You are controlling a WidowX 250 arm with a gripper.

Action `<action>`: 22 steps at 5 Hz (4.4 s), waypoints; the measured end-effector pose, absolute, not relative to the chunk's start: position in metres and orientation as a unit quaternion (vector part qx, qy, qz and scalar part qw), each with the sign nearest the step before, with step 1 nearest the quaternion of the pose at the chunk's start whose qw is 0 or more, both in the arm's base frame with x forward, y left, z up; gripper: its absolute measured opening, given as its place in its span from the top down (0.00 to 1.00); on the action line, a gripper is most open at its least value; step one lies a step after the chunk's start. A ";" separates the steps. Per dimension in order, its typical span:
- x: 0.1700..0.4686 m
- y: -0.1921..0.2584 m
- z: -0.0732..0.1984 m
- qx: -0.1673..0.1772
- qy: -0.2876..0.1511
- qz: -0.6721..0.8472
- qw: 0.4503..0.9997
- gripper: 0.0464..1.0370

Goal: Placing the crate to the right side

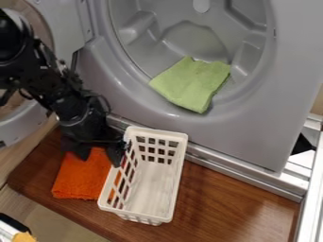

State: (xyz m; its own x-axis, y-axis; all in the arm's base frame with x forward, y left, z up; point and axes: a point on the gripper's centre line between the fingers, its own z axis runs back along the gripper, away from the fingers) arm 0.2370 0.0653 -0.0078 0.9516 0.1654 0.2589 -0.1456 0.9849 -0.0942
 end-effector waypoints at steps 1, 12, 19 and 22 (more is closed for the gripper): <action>0.242 0.064 -0.022 -0.053 -0.118 0.084 0.988 0.04; 0.270 -0.058 0.021 -0.153 -0.184 0.040 0.970 0.96; 0.265 -0.130 -0.022 -0.176 -0.127 -0.022 0.976 0.44; 0.273 -0.111 0.007 -0.120 -0.134 -0.049 0.982 0.03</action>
